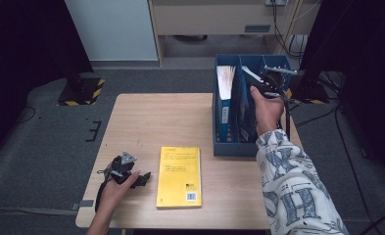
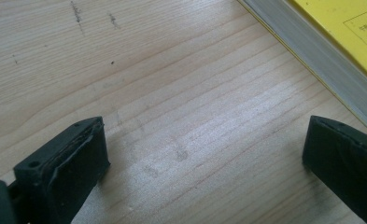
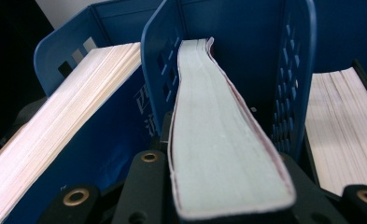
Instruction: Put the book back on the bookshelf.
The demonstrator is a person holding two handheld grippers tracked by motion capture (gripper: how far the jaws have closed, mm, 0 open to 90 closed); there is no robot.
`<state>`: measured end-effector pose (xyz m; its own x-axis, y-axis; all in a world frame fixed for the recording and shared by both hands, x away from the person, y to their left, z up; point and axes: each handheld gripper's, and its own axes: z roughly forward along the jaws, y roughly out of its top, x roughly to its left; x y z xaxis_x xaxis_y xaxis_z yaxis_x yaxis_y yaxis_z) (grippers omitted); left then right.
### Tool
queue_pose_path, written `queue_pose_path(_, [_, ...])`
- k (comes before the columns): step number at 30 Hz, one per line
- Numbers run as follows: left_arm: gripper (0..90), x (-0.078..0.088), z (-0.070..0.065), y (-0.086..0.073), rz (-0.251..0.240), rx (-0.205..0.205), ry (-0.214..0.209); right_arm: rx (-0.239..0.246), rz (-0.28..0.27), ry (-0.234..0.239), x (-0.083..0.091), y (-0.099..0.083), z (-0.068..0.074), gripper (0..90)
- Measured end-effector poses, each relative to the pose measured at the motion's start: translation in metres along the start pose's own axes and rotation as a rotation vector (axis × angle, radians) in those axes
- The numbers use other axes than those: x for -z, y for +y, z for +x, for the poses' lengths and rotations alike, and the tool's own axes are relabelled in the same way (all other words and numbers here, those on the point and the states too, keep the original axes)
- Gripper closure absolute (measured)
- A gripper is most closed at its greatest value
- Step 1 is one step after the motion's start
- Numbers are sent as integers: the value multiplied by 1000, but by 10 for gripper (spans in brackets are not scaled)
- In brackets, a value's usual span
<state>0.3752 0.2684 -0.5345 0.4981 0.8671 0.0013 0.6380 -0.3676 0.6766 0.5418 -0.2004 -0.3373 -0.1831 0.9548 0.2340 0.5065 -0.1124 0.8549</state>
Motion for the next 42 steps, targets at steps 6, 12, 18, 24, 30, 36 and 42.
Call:
queue_pose_path(6, [0, 0, 0, 0, 1, -1, -1, -4, 2, 0, -2, -3, -1, 725])
queue_pose_path(12, [0, 0, 0, 0, 1, -3, -3, 0, -4, -3, -2, -3, 0, 725])
queue_pose_path(18, [0, 0, 0, 0, 2, -3, -3, 13, 26, -18, 0, -2, 0, 721])
queue_pose_path(24, [0, 0, -1, 1, 3, -4, -3, 13, 45, -15, 5, -2, -2, 718])
queue_pose_path(30, [0, -1, -1, 1, 1, -4, -4, 31, 60, -13, 6, -1, 0, 713])
queue_pose_path(36, [0, -1, -1, 1, 2, -5, -4, 51, 62, -7, 10, -1, 2, 707])
queue_pose_path(42, [0, -1, -1, 1, 2, -4, -4, 78, 70, 2, 13, 0, 4, 704])
